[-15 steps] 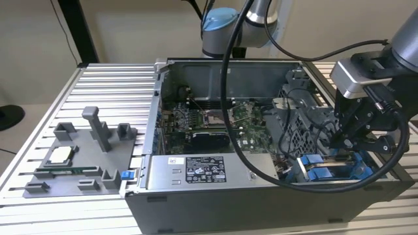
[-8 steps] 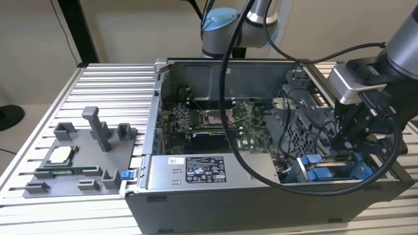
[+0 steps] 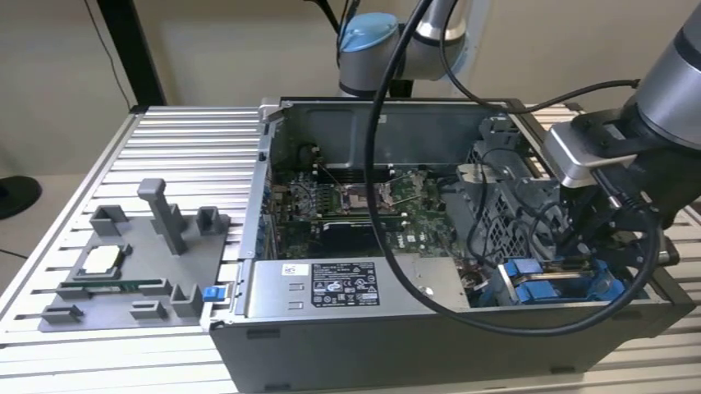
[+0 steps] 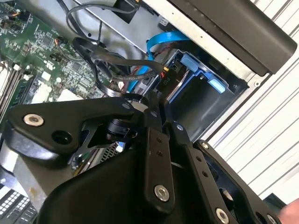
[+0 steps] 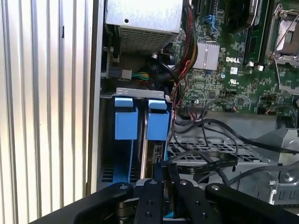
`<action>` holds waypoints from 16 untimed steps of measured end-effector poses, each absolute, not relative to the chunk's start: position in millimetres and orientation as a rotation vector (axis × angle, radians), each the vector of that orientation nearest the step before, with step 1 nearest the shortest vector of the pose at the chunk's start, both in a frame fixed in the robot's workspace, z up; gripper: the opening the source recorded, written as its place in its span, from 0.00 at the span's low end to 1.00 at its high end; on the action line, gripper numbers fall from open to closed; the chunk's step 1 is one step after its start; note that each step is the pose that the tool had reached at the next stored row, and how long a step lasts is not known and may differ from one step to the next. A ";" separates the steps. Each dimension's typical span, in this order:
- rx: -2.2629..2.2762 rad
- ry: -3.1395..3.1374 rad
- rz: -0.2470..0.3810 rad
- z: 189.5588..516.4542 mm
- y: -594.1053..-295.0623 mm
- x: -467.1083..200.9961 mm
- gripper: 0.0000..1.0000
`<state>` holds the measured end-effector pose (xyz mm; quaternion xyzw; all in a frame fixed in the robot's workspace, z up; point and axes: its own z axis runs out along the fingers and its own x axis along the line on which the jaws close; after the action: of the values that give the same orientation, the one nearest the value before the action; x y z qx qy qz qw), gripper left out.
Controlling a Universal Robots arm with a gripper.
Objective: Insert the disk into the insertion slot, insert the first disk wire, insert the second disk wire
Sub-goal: 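Insert the second disk wire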
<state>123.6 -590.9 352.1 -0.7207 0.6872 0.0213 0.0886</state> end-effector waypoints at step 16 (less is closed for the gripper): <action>-2.096 2.088 0.040 342.9 -589.2 123.0 0.00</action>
<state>123.0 -589.2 342.9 -0.7054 0.7027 0.0135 0.0912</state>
